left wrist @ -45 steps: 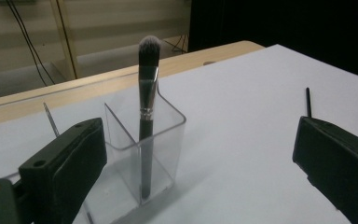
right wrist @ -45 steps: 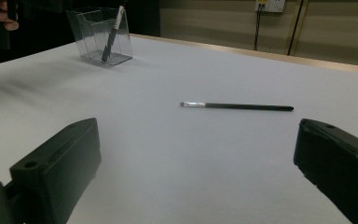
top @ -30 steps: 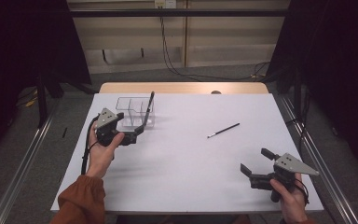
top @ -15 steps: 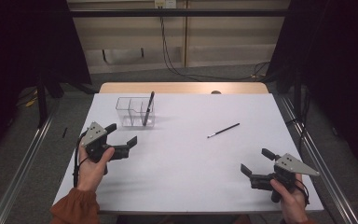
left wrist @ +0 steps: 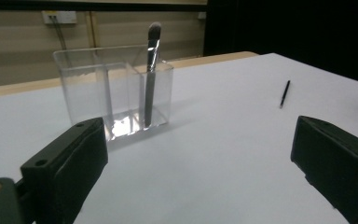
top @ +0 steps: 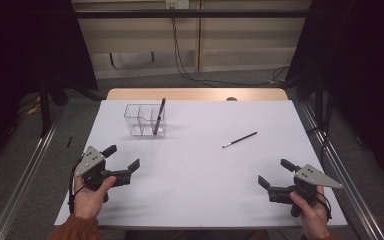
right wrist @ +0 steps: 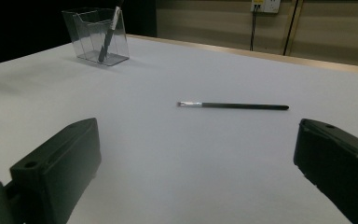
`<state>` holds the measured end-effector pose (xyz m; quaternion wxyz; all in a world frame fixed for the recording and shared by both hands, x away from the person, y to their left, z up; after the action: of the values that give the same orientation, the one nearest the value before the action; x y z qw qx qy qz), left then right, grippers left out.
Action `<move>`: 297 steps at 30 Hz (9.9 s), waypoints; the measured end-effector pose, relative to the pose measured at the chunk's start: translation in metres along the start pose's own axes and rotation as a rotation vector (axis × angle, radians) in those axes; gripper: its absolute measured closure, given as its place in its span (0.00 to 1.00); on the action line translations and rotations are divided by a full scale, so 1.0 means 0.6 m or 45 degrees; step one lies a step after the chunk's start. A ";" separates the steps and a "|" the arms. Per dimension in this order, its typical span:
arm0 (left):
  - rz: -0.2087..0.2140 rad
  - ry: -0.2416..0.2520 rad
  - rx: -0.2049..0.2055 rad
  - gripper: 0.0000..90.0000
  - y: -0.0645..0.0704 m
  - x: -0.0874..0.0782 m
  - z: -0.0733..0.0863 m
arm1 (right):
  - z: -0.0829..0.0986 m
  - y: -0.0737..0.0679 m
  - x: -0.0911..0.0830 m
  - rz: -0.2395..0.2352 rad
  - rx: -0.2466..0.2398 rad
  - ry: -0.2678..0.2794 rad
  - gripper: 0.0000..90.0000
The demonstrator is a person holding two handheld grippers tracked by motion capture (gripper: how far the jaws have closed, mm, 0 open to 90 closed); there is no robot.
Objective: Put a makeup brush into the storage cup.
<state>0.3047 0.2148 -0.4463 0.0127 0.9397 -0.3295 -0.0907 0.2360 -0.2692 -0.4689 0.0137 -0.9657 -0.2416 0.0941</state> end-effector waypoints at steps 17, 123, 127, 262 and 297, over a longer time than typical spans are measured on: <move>-0.021 0.021 -0.009 0.04 0.009 -0.053 0.020 | -0.001 0.002 0.001 0.018 0.003 0.003 0.00; -0.017 -0.015 0.001 0.04 0.002 -0.069 0.024 | -0.111 0.110 0.261 0.041 -0.051 -0.181 0.02; -0.019 -0.009 -0.030 0.04 -0.001 -0.068 0.024 | -0.111 0.112 0.260 0.025 -0.064 -0.248 0.02; -0.030 -0.064 0.066 0.04 0.003 -0.069 0.030 | -0.037 0.135 0.361 -0.429 -0.477 -1.539 0.96; -0.029 -0.054 0.062 0.04 0.001 -0.071 0.028 | -0.084 0.098 0.311 -0.351 -0.248 -0.862 0.97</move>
<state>0.2689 0.2416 -0.4556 -0.0182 0.9413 -0.3211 -0.1028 0.4340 -0.2326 -0.4563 -0.1462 -0.8351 -0.3680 0.3819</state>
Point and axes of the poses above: each handheld gripper's, and its own axes: x roughly forward along the jaws, z roughly out of its underside, y roughly to its right, the point moved 4 cm from there along x, roughly forward along the jaws, and after that the axes turned 7 degrees about y, right-handed, at the moved point
